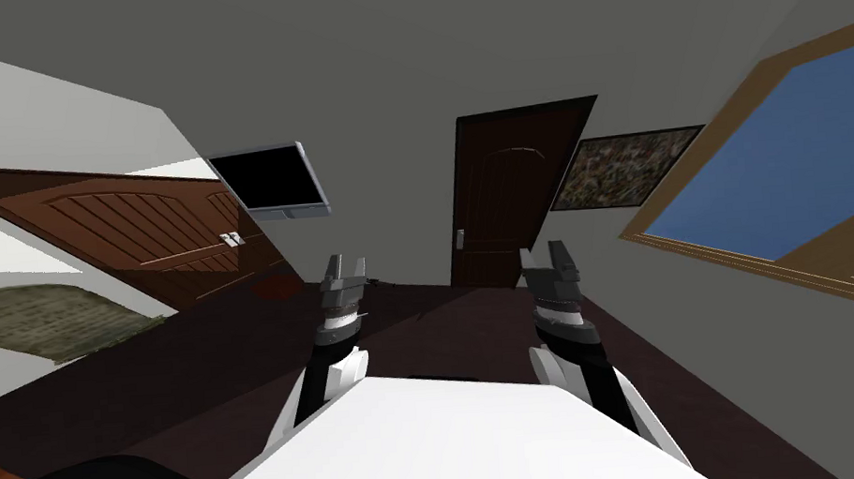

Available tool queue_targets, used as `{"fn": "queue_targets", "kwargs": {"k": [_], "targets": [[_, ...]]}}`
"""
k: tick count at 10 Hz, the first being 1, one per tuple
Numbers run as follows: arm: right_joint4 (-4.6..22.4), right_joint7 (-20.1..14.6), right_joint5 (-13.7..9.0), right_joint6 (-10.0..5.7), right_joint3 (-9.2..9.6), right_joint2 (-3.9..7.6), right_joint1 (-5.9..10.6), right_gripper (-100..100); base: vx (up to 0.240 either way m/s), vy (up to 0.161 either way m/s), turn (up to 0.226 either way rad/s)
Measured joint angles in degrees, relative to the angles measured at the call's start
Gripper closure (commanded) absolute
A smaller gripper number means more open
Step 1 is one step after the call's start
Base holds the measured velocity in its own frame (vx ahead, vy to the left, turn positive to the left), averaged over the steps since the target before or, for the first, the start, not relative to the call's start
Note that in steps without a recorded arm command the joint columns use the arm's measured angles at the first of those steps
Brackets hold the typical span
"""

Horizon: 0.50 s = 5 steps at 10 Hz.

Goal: Pull the door open

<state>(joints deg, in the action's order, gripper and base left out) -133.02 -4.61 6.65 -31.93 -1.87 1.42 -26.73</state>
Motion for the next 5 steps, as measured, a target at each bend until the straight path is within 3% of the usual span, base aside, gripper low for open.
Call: {"fn": "queue_targets", "kwargs": {"k": [5], "targets": [[5.5, -4.8, -4.7, 1.14, -1.21, 1.14, 2.33, -100, 0.156, -0.048, 0.09]]}}
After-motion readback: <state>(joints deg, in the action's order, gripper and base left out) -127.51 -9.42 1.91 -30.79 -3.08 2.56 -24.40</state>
